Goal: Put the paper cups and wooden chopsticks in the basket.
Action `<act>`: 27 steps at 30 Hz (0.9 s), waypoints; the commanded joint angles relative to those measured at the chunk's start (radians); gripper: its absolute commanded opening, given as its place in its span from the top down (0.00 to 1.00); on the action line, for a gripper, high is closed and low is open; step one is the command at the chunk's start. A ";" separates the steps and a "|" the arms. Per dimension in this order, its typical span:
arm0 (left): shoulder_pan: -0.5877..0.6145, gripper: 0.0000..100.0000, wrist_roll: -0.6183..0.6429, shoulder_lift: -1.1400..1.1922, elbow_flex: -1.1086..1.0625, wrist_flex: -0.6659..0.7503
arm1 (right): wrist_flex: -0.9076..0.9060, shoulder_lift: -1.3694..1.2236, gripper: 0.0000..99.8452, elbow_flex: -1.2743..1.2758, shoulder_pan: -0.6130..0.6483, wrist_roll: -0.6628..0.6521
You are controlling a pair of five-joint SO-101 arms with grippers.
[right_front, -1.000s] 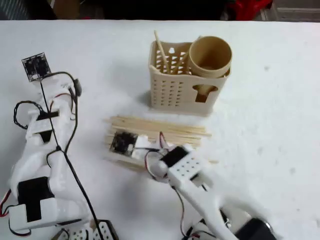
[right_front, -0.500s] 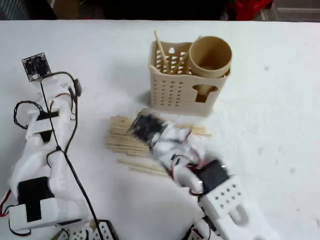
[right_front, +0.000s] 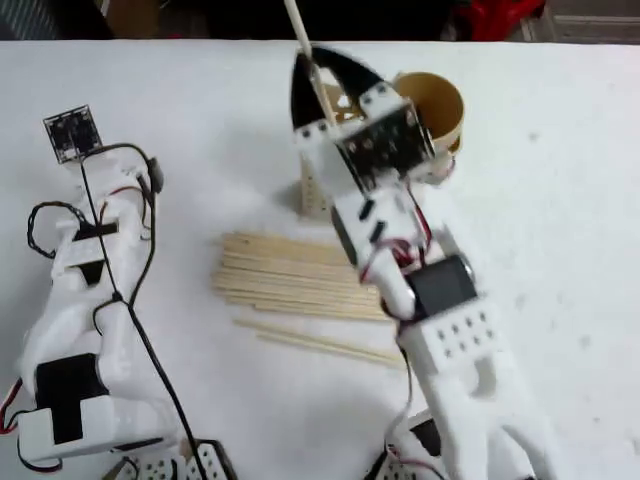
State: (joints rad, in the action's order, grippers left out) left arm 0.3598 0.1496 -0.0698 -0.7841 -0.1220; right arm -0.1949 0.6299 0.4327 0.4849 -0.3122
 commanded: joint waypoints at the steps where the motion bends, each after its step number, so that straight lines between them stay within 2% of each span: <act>1: -0.013 0.77 0.006 -0.004 0.051 -0.002 | 0.096 -0.104 0.98 -0.066 -0.033 0.014; 4: -0.013 0.77 0.006 -0.004 0.051 -0.002 | 0.170 -0.157 0.98 -0.032 -0.064 0.017; 9: -0.013 0.77 0.006 -0.004 0.051 0.000 | 0.357 -0.163 0.98 0.160 -0.099 0.017; 14: -0.013 0.77 0.006 -0.004 0.051 0.000 | 0.464 -0.166 0.98 0.304 -0.127 0.015; 18: -0.013 0.77 0.006 -0.004 0.051 -0.002 | 0.412 -0.162 0.96 0.308 -0.131 0.015; 23: -0.013 0.77 0.006 -0.004 0.051 -0.002 | 0.294 -0.131 0.81 0.313 -0.125 0.011; 27: -0.013 0.77 0.006 -0.004 0.051 -0.002 | 0.050 -0.019 0.84 0.318 -0.124 0.009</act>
State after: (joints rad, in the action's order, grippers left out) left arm 0.3598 0.1496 -0.0698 -0.7841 -0.1220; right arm 0.0107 0.5132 0.7564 0.3621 -0.3061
